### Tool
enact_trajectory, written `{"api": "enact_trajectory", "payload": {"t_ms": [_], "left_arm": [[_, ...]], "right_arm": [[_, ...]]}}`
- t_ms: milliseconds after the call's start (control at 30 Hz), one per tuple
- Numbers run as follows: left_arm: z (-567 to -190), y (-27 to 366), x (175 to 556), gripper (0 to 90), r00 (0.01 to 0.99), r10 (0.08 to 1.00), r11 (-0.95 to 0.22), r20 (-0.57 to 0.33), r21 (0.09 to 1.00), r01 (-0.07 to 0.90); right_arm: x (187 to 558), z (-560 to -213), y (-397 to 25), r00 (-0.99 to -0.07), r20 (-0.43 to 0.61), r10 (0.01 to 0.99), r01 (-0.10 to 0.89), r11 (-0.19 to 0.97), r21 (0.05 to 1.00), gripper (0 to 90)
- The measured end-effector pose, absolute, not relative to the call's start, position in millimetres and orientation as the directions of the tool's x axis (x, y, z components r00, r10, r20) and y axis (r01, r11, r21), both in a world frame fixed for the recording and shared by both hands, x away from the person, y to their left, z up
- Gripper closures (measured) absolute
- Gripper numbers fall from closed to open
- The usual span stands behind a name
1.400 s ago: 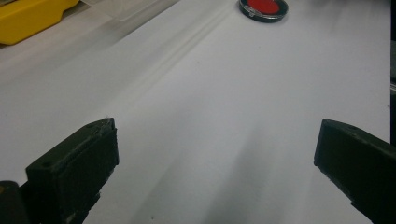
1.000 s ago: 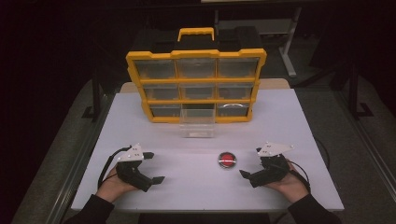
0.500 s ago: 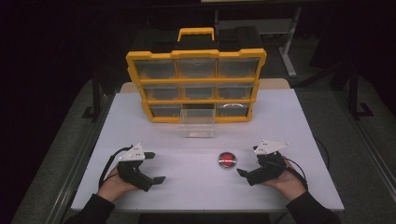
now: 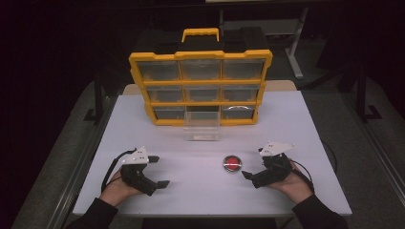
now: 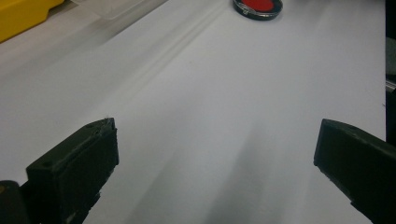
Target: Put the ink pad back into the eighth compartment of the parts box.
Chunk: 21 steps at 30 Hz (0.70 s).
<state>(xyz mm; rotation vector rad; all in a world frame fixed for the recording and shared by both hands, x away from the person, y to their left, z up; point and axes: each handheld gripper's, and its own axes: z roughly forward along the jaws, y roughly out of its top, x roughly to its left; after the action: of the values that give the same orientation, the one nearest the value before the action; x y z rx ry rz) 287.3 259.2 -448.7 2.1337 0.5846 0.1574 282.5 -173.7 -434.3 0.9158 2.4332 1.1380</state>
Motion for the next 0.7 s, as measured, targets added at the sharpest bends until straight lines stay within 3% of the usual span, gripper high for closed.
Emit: {"api": "enact_trajectory", "payload": {"t_ms": [700], "left_arm": [[-448.2,258.6,287.5,0.0,0.881,0.461,-0.489,-0.106,0.799,0.351]], "right_arm": [[290.5,-427.9,-169.2,-0.755,0.001,0.656,0.415,0.475,0.776,0.0]]}}
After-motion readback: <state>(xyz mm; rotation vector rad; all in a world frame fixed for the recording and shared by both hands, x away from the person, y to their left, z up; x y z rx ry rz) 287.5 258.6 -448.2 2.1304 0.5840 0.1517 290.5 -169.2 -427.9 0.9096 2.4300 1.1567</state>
